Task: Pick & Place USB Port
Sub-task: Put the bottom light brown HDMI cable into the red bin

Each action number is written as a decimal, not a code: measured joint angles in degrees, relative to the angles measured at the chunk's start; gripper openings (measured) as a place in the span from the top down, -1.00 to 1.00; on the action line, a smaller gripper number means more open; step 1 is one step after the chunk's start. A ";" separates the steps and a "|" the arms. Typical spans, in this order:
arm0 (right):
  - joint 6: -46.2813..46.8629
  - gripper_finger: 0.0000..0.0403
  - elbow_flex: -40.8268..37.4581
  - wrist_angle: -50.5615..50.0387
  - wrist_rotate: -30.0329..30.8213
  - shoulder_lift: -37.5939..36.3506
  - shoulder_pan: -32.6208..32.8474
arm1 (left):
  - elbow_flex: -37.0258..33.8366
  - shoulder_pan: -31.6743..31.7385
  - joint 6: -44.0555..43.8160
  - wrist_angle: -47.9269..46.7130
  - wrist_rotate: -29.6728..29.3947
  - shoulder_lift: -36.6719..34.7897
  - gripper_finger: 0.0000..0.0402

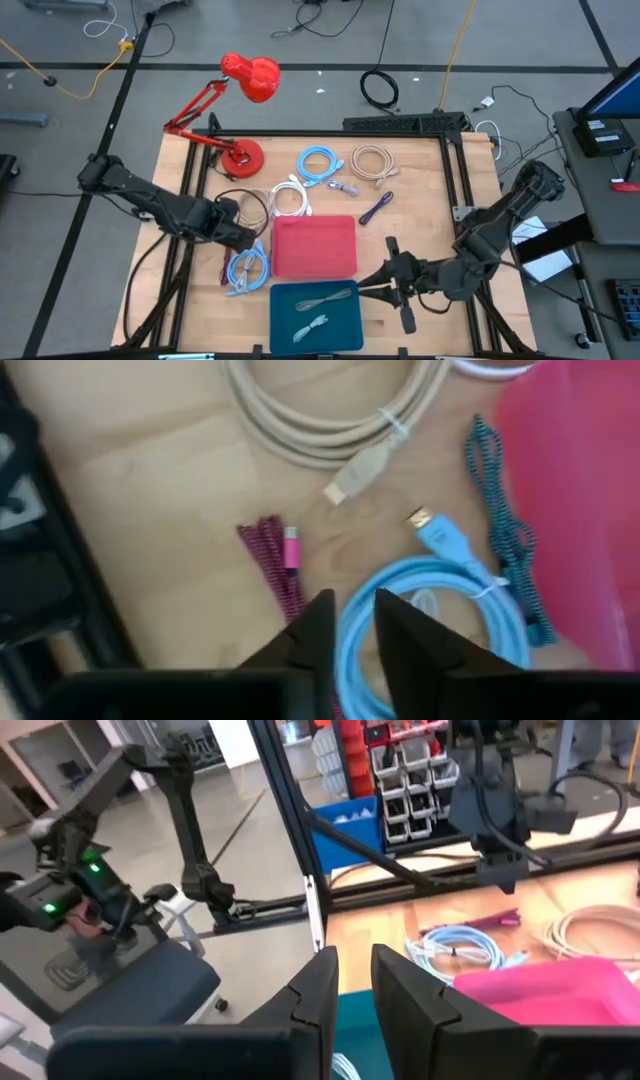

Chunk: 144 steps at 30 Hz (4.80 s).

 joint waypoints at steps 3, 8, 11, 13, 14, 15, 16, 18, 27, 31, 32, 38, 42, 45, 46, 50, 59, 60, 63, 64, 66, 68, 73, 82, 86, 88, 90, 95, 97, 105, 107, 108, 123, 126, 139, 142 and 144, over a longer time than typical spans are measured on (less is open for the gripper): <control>0.44 0.73 -1.08 0.06 0.01 0.01 0.00 | 0.00 0.04 -1.14 -0.01 0.41 0.00 0.32; 0.41 0.73 -1.52 0.19 0.06 0.00 -0.11 | 0.00 3.65 -1.09 -0.32 -3.91 0.00 0.00; 0.37 0.73 -1.52 0.19 0.06 0.00 -0.62 | 0.00 8.00 0.34 0.06 -7.02 0.00 -0.08; 0.35 0.73 -1.52 0.19 0.02 0.00 -0.90 | 0.00 11.88 3.51 -0.09 -8.42 0.00 -0.09; 0.30 0.73 -1.52 0.19 0.04 0.00 -1.02 | 0.00 14.10 5.56 -0.07 -8.65 0.00 -0.09; 0.30 0.73 -1.52 0.19 0.04 0.00 -1.21 | 0.00 16.43 7.94 0.01 -8.66 0.00 -0.09; 0.30 0.73 -1.52 0.19 0.02 0.00 -1.28 | 0.00 18.58 10.44 0.20 -8.66 0.00 -0.08; 0.29 0.73 -1.52 0.19 0.04 0.00 -1.29 | 0.00 22.61 15.73 1.10 -8.57 0.00 -0.07; 0.06 0.73 -1.52 0.19 1.46 -0.02 -1.29 | -4.83 35.27 31.01 10.62 -2.64 0.92 -0.07; 0.42 0.73 -1.52 0.17 1.53 -0.02 -1.29 | -10.70 38.17 32.30 14.40 -0.76 1.13 -0.07; 0.44 0.73 -1.52 0.19 1.64 -0.02 -1.29 | -11.95 39.00 32.76 15.19 -0.48 1.05 -0.07; 0.46 0.73 -1.52 0.17 1.65 -0.02 -1.85 | -18.04 43.50 35.65 22.08 4.51 1.15 -0.07; 0.46 0.73 -1.52 0.17 1.57 -0.02 -2.83 | -20.99 43.93 34.72 25.97 5.59 1.14 -0.06; 0.46 0.73 -1.52 0.19 1.35 -0.02 -3.34 | -22.77 43.93 34.26 27.67 5.57 1.23 -0.06; 0.46 0.73 -1.52 0.19 1.29 -0.02 -3.45 | -23.15 43.93 33.79 28.51 5.48 1.44 -0.06; 0.39 0.73 -1.52 0.19 1.24 -0.02 -3.50 | -24.05 43.88 32.78 29.54 5.32 2.73 0.10; 0.70 0.73 -1.52 0.54 1.20 -0.02 -3.50 | -23.47 43.78 34.04 29.87 6.73 3.48 0.89; 0.70 0.73 -1.52 0.84 1.20 -0.02 -3.50 | -22.88 43.69 34.21 28.55 7.17 2.85 0.90; 0.70 0.73 -1.52 1.55 1.18 -0.02 -3.50 | -20.36 43.02 34.51 23.06 9.15 0.26 0.94; 0.70 0.73 -1.52 1.71 1.18 -0.02 -3.50 | -19.05 42.91 34.25 21.13 9.62 -1.15 0.94; 0.67 0.73 -1.52 1.88 1.18 -0.02 -3.50 | -17.00 42.67 34.01 17.40 8.74 -3.78 0.94; 0.43 0.73 -1.52 1.96 1.17 -0.02 -3.37 | -14.16 42.02 33.16 14.08 6.94 -6.40 0.94; 0.32 0.73 -1.52 1.92 1.09 -0.02 -3.37 | -6.03 39.52 29.91 5.41 5.18 -12.48 0.94; 0.28 0.73 -1.52 1.74 1.12 -0.02 -3.38 | 6.03 14.79 11.07 11.22 1.04 -9.22 0.94; 0.28 0.73 -1.52 1.93 1.05 -0.02 -2.87 | 9.91 5.80 5.35 18.73 -3.81 1.81 0.94; 0.28 0.73 -1.52 1.91 1.05 -0.02 -2.57 | 12.48 5.01 4.80 21.05 -4.10 8.10 0.94; 0.28 0.73 -1.52 1.92 1.04 -0.02 -2.20 | 15.35 5.41 4.37 20.86 -4.42 14.40 0.94; 0.95 0.73 -1.52 2.40 1.16 -0.02 -1.47 | 21.86 9.03 6.86 23.22 -2.52 25.67 0.94; 1.72 0.73 -1.52 2.36 1.13 -0.02 -1.42 | 24.52 10.49 10.00 25.00 -1.08 28.92 0.94; 2.39 0.73 -1.52 2.60 1.18 -0.02 -0.31 | 32.64 14.97 18.58 17.15 1.38 36.53 0.94; 2.81 0.73 -1.52 2.61 1.18 -0.02 -0.16 | 32.70 15.27 18.91 16.25 1.64 37.14 0.94; 2.84 0.73 -1.52 2.60 1.19 -0.02 0.02 | 32.70 15.19 19.05 16.08 1.83 37.47 0.94; 2.33 0.73 -1.52 2.60 1.66 -0.02 0.37 | 32.68 14.95 20.87 18.77 4.78 39.89 0.94; 2.10 0.73 -1.52 2.59 1.64 -0.02 0.37 | 32.70 14.74 21.01 19.13 4.92 39.91 0.94; 1.79 0.73 -1.52 2.60 1.49 -0.02 0.37 | 32.69 14.67 22.89 19.82 2.98 39.93 0.54; 1.79 0.73 -1.52 2.60 1.47 -0.02 0.37 | 32.70 14.71 22.67 20.77 2.95 39.93 0.45; 1.80 0.73 -1.52 2.60 1.46 -0.02 0.37 | 32.69 14.73 22.70 20.87 2.86 39.93 0.43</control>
